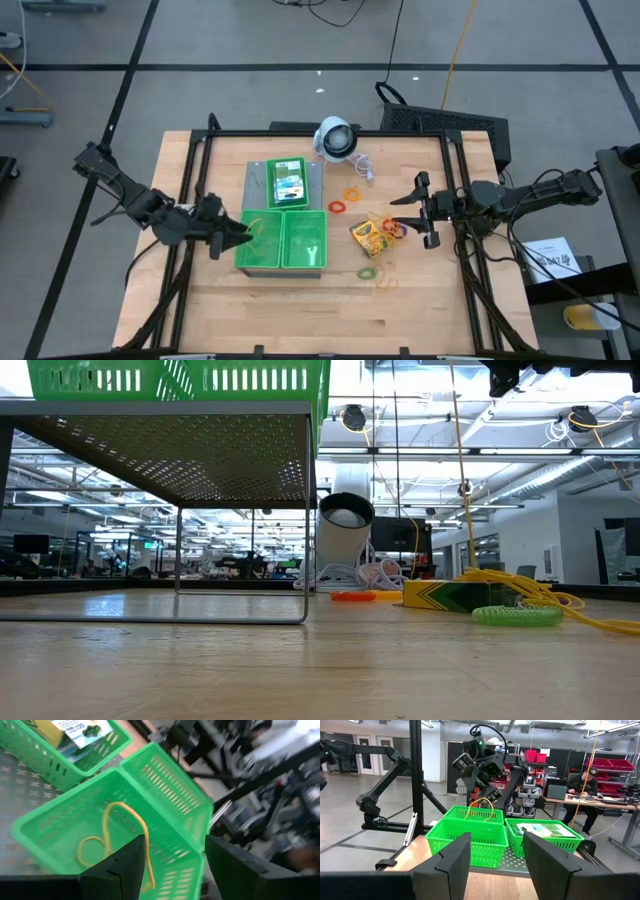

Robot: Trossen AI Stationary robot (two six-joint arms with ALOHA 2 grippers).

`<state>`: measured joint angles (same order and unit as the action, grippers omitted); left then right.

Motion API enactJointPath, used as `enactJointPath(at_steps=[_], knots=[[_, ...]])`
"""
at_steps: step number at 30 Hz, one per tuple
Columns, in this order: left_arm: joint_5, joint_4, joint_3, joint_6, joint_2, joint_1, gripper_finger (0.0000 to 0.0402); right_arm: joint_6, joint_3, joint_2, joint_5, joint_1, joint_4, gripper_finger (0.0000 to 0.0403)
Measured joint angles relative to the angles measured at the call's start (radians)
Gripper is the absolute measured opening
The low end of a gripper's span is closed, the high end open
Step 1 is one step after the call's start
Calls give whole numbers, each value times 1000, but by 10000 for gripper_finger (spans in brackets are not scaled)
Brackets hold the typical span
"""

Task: Pick & Place Office Desk Supplies
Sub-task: Put the yellow rubber band into the bottom left green basket on the shelf

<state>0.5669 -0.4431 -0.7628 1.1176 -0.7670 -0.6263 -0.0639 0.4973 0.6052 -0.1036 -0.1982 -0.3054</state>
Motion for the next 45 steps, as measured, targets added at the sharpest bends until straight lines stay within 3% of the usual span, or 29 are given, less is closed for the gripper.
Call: enactJointPath(at_steps=[6, 17, 25, 30, 38, 45], knots=[[-13, 33, 0, 57, 0, 44, 214, 0, 0, 0, 0, 0, -4, 169], [-150, -35, -6, -64, -21, 150, 214, 18, 0, 0, 0, 0, -4, 169], [-226, -246, -155, -138, -98, 204, 214, 19, 0, 0, 0, 0, -4, 169], [-182, -302, -274, -325, -131, 210, 214, 19, 0, 0, 0, 0, 4, 169], [-74, -95, -319, -772, -113, 201, 214, 107, 0, 22, 0, 0, 125, 169], [-41, -3, -319, -847, -130, 201, 214, 170, -1, 81, 0, 0, 263, 169]])
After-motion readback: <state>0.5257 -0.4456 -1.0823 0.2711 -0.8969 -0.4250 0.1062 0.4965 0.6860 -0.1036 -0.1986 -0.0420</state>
